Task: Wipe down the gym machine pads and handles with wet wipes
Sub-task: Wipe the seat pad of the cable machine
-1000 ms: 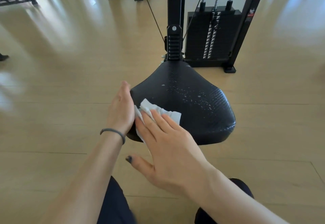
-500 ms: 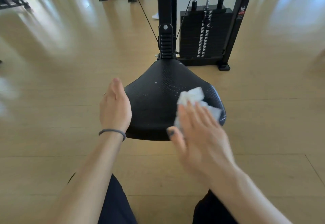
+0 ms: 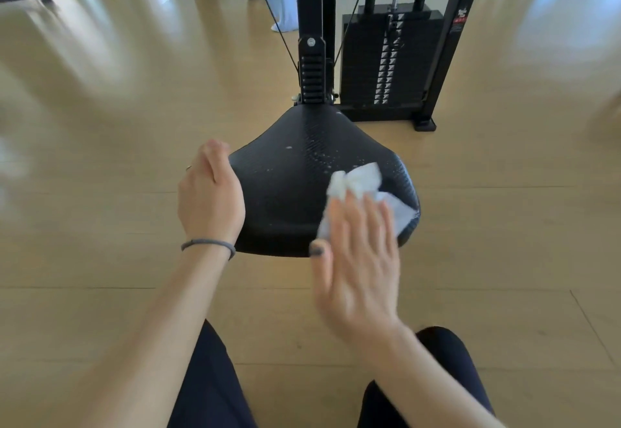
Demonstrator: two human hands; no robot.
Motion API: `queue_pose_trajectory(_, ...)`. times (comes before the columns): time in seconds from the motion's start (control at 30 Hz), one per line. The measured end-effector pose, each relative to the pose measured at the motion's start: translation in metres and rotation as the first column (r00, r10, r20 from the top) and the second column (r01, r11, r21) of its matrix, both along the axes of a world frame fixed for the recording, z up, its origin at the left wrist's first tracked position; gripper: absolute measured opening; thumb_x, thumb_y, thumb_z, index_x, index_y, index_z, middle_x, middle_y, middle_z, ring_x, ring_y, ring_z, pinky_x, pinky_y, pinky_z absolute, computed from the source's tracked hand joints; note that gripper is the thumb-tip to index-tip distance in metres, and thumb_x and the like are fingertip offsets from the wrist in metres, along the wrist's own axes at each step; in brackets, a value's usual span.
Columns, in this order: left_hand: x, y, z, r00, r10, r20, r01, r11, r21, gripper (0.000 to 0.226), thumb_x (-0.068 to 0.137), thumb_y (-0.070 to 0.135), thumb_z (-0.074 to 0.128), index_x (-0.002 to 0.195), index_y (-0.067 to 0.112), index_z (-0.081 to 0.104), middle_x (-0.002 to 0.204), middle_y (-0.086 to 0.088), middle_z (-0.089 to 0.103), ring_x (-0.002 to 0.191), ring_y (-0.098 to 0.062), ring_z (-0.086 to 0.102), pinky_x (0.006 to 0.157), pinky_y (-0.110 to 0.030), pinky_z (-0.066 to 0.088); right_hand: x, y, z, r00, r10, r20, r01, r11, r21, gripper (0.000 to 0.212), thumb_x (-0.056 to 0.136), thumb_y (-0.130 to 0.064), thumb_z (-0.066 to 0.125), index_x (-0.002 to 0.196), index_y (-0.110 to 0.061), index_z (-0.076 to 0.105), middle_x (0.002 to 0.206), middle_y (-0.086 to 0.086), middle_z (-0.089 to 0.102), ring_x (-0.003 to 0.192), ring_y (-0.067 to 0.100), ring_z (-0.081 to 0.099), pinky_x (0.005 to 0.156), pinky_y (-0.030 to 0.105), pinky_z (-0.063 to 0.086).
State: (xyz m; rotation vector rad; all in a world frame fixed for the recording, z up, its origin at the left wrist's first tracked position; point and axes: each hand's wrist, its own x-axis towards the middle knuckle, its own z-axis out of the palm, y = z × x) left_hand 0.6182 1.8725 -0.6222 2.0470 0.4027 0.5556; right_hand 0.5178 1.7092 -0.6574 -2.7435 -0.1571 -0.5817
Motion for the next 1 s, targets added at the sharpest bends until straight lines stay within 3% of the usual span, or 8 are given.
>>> queue_pose_trajectory(0.13,0.000,0.000,-0.001,1.000,-0.008,0.025,0.009,0.999,-0.031,0.051,0.098,0.042,0.020,0.107,0.022,0.066,0.110,0.005,0.069,0.110,-0.022,0.060,0.087,-0.033,0.041,-0.001,0.001,-0.003,0.979,0.186,0.080,-0.182,0.982,-0.054,0.063,0.107,-0.037,0.015,0.143,-0.002,0.053,0.147,0.016,0.052,0.137,0.038,0.046,0.125,0.043,0.019)
queue_pose_trajectory(0.23,-0.001,0.000,-0.001,1.000,-0.009,0.027,0.009,1.000,-0.026,0.050,0.098,0.040,0.020,0.107,0.022,0.066,0.112,0.006,0.070,0.110,-0.022,0.060,0.088,-0.033,0.042,0.013,-0.042,-0.003,0.991,0.032,0.130,-0.040,0.997,0.058,0.065,0.107,-0.036,0.010,0.134,-0.004,0.059,0.138,0.011,0.059,0.129,0.037,0.052,0.120,0.049,0.030)
queue_pose_trajectory(0.33,-0.002,-0.002,0.001,1.000,-0.009,0.022,0.009,1.000,-0.024,0.051,0.098,0.040,0.019,0.108,0.024,0.067,0.115,0.009,0.070,0.112,-0.020,0.060,0.087,-0.031,0.041,0.016,-0.050,0.001,0.991,-0.104,0.081,0.091,0.985,0.145,0.067,0.107,-0.036,0.005,0.140,-0.005,0.056,0.149,0.011,0.052,0.142,0.032,0.043,0.123,0.047,0.023)
queue_pose_trajectory(0.5,-0.004,0.000,0.001,1.000,-0.018,0.021,0.019,0.999,-0.051,0.052,0.098,0.040,0.019,0.109,0.025,0.067,0.117,0.011,0.070,0.114,-0.018,0.060,0.087,-0.029,0.039,-0.008,0.003,0.001,0.999,0.027,0.035,-0.028,0.999,0.044,0.066,0.107,-0.040,0.011,0.149,-0.003,0.046,0.156,0.015,0.044,0.148,0.034,0.035,0.126,0.045,0.018)
queue_pose_trajectory(0.63,-0.005,0.001,0.001,0.999,-0.026,0.021,0.028,0.996,-0.084,0.055,0.093,0.044,0.018,0.108,0.026,0.068,0.115,0.011,0.070,0.114,-0.016,0.059,0.088,-0.030,0.039,0.012,-0.034,0.009,1.000,0.012,0.014,-0.012,0.998,0.060,0.058,0.107,-0.035,0.014,0.142,-0.011,0.054,0.149,0.003,0.052,0.138,0.029,0.047,0.119,0.045,0.030)
queue_pose_trajectory(0.83,-0.004,0.000,0.001,1.000,-0.025,-0.008,0.025,0.999,-0.025,0.052,0.094,0.041,0.017,0.106,0.028,0.066,0.114,0.012,0.069,0.112,-0.018,0.058,0.083,-0.031,0.038,0.062,-0.067,0.037,0.952,0.073,-0.297,-0.065,0.997,0.037,0.060,0.098,-0.049,0.001,0.125,-0.021,0.046,0.154,0.000,0.037,0.144,0.019,0.030,0.120,0.041,0.025)
queue_pose_trajectory(0.93,-0.005,0.000,0.001,0.999,-0.032,0.008,0.032,0.999,-0.023,0.051,0.093,0.041,0.019,0.104,0.025,0.066,0.112,0.010,0.069,0.110,-0.019,0.059,0.086,-0.032,0.041,0.116,-0.072,0.050,0.847,0.103,-0.522,-0.101,0.994,0.032,0.073,0.087,-0.056,-0.003,0.136,-0.022,0.040,0.158,0.008,0.027,0.150,0.028,0.017,0.122,0.050,0.020)
queue_pose_trajectory(1.0,-0.006,0.001,0.002,1.000,-0.021,0.016,0.022,0.999,-0.046,0.050,0.093,0.044,0.022,0.102,0.025,0.067,0.108,0.010,0.070,0.108,-0.018,0.059,0.089,-0.035,0.044,0.139,-0.071,0.055,0.763,0.095,-0.640,-0.055,0.995,0.081,0.062,0.095,-0.051,0.002,0.144,-0.029,0.032,0.160,0.009,0.020,0.152,0.034,0.011,0.120,0.056,0.019)
